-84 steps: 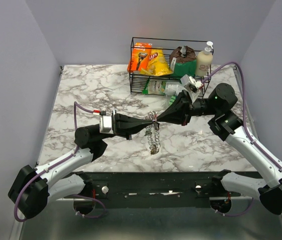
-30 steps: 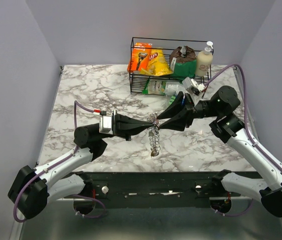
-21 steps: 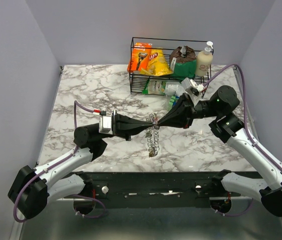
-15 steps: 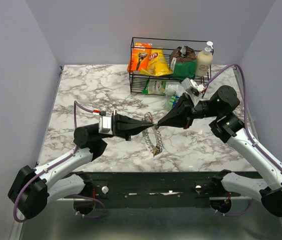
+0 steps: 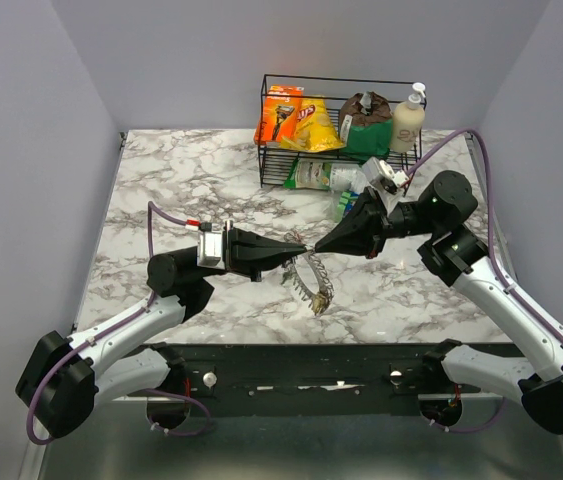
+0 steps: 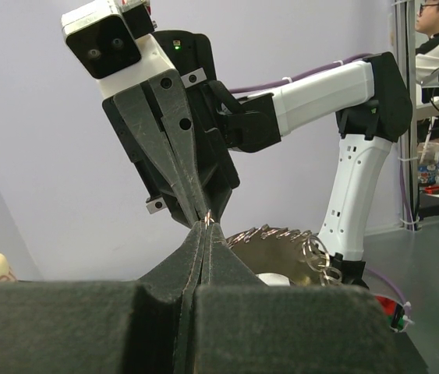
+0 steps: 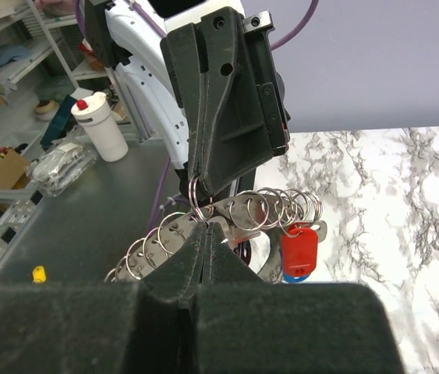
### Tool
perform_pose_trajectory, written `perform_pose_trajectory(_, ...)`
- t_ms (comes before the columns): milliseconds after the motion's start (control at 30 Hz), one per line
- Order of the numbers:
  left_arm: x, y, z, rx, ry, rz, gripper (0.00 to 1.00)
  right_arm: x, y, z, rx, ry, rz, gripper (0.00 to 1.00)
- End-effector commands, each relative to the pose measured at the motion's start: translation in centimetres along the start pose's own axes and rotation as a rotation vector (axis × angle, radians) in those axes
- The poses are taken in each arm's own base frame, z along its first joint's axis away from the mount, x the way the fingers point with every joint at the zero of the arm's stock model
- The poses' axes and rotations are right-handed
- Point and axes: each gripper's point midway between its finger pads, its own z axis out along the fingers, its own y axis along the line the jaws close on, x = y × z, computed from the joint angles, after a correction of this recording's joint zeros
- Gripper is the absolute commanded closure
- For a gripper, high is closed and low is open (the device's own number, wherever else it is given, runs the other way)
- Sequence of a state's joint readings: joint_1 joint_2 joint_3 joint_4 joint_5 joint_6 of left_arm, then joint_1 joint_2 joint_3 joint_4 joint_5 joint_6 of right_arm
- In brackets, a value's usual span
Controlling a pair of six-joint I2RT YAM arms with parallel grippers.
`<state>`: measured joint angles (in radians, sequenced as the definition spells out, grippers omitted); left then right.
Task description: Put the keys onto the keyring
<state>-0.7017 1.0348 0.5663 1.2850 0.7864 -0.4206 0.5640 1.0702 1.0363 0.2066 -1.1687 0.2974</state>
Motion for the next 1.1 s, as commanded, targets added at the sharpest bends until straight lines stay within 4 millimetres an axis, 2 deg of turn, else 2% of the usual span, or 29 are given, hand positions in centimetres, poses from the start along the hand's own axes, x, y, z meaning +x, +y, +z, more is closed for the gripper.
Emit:
perform_pose_trajectory(0,-2.8,-0.2,0.9,0.025,-0.074,0.067,1.0,1.2,0.3,0.1,-0.02,0.025,0.028,0.99)
perform_pose_trajectory(533,-3.0,-0.6,1.2,0.058,-0.08,0.052,1.0,2.3,-0.3,0.1,0.008,0.045,0.043,0.99)
perform_pose_trajectory(1067,-2.7,-0.6,1.2,0.065,-0.072,0.037,1.0,2.2,-0.4,0.4,0.035,0.047,0.035,0.99)
